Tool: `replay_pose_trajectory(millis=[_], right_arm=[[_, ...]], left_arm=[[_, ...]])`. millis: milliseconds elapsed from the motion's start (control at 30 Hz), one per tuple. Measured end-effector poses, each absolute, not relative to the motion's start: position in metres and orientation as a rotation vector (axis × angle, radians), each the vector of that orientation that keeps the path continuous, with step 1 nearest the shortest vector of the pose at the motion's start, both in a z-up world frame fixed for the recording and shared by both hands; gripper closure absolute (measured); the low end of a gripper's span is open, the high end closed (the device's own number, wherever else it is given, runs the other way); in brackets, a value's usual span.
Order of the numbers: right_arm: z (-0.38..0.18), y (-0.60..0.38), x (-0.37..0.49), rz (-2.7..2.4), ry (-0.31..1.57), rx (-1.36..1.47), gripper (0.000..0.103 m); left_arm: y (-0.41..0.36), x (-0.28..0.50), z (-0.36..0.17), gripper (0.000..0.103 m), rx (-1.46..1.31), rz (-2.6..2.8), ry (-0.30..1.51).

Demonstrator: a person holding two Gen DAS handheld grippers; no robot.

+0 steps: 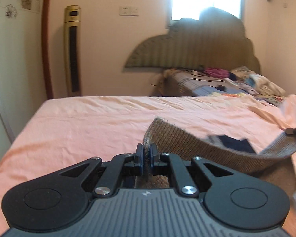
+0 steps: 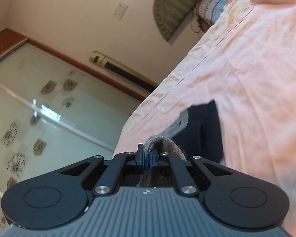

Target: Fold small clothes

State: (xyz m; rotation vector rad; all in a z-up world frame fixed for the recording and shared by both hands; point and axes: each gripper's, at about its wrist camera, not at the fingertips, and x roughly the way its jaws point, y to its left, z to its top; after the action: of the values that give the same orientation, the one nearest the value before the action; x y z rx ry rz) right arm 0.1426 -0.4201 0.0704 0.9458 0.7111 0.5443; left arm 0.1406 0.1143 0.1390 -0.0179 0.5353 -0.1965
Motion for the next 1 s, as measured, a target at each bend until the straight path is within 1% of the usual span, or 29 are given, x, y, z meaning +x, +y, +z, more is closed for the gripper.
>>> replay_pose_trajectory(millis=[133, 167, 200, 233, 267, 300, 333, 367, 400, 467, 500, 567, 600, 633, 733, 767, 833, 900, 1000], right_arm=[[0.036, -0.405, 0.212, 0.453, 0.799, 0.974, 0.092], [0.027, -0.401, 0.224, 0.430, 0.818, 0.983, 0.090], [0.016, -0.395, 0.235, 0.399, 0.834, 0.999, 0.087], [0.006, -0.391, 0.241, 0.352, 0.848, 1.015, 0.082], [0.000, -0.388, 0.245, 0.326, 0.851, 1.027, 0.065], [-0.003, -0.386, 0.244, 0.321, 0.834, 1.035, 0.054], [-0.003, -0.384, 0.239, 0.328, 0.795, 1.035, 0.034], [0.002, -0.384, 0.232, 0.332, 0.755, 1.023, 0.021], [0.008, -0.385, 0.225, 0.330, 0.723, 0.999, 0.018], [0.025, -0.390, 0.203, 0.337, 0.683, 0.909, 0.018], [0.031, -0.392, 0.190, 0.354, 0.667, 0.871, 0.018], [0.038, -0.400, 0.157, 0.380, 0.662, 0.820, 0.018], [0.037, -0.404, 0.139, 0.387, 0.668, 0.808, 0.018], [0.035, -0.407, 0.120, 0.393, 0.678, 0.798, 0.018], [0.020, -0.416, 0.065, 0.344, 0.725, 0.796, 0.018], [0.013, -0.416, 0.051, 0.312, 0.741, 0.806, 0.018], [-0.002, -0.411, 0.029, 0.284, 0.762, 0.828, 0.018], [-0.007, -0.402, 0.017, 0.282, 0.708, 0.833, 0.018], [-0.010, -0.388, 0.031, 0.287, 0.693, 0.897, 0.019]], left_arm=[[0.122, 0.209, 0.101, 0.097, -0.059, -0.096, 0.628], [0.121, 0.223, 0.089, 0.097, -0.054, -0.061, 0.648], [0.117, 0.235, 0.076, 0.097, -0.048, -0.022, 0.665], [0.115, 0.242, 0.066, 0.096, -0.043, -0.013, 0.683], [0.112, 0.247, 0.057, 0.093, -0.025, -0.012, 0.701], [0.111, 0.248, 0.050, 0.093, -0.011, 0.004, 0.709], [0.112, 0.246, 0.047, 0.093, -0.016, 0.024, 0.708], [0.114, 0.240, 0.046, 0.092, -0.027, 0.035, 0.697], [0.117, 0.234, 0.047, 0.092, -0.038, 0.052, 0.688], [0.129, 0.214, 0.051, 0.091, -0.084, 0.104, 0.687], [0.137, 0.198, 0.054, 0.088, -0.133, 0.116, 0.688], [0.151, 0.161, 0.053, 0.063, -0.278, 0.127, 0.696], [0.158, 0.137, 0.050, 0.032, -0.375, 0.124, 0.695], [0.162, 0.115, 0.045, 0.013, -0.451, 0.121, 0.693], [0.163, 0.054, 0.025, 0.013, -0.639, 0.083, 0.716], [0.161, 0.039, 0.019, 0.013, -0.681, 0.065, 0.709], [0.155, 0.016, 0.015, 0.010, -0.756, 0.045, 0.656], [0.151, 0.014, 0.008, 0.010, -0.904, -0.003, 0.661], [0.141, 0.034, -0.006, 0.010, -1.048, -0.107, 0.682]])
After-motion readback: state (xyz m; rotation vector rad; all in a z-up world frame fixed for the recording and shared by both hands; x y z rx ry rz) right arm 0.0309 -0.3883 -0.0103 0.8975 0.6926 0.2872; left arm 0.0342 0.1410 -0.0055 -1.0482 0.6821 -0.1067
